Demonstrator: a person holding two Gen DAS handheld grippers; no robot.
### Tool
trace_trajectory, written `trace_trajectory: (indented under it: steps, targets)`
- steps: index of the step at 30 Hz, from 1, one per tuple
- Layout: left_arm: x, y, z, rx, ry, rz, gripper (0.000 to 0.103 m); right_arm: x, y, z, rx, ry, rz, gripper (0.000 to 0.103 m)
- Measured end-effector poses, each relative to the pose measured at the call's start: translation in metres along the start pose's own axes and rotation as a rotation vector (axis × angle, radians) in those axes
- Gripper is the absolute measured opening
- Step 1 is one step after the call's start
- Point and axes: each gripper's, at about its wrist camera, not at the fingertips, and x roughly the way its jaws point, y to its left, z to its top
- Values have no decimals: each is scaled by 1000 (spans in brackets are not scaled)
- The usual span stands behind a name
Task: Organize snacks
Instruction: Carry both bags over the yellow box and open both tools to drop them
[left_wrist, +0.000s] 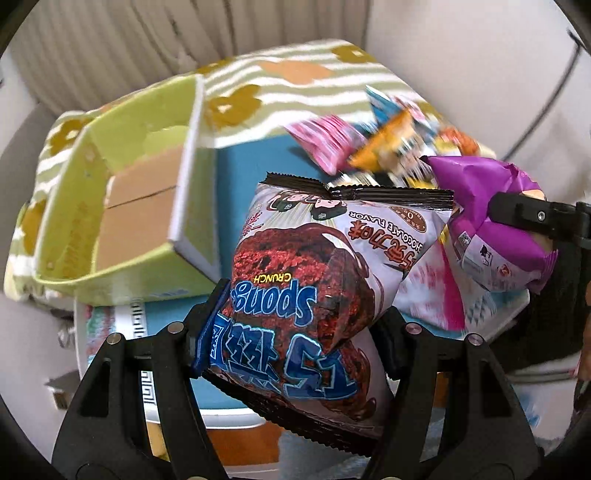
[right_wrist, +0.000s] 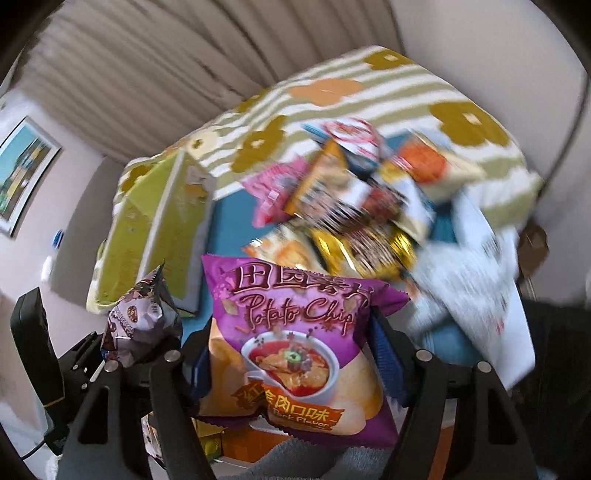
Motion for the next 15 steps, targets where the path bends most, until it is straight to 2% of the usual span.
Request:
trace_trajectory:
  steps: [6, 11, 15]
  targets:
    - [-18, 44, 35, -83, -71, 59, 64, 9, 47, 46, -174, -42, 34, 69]
    - [-22, 89, 67, -112, -117, 104, 64, 20, 108, 77, -392, -153, 44, 69]
    - [-14, 135, 93, -128, -129, 108, 64, 41, 154, 104, -450, -144, 28, 69]
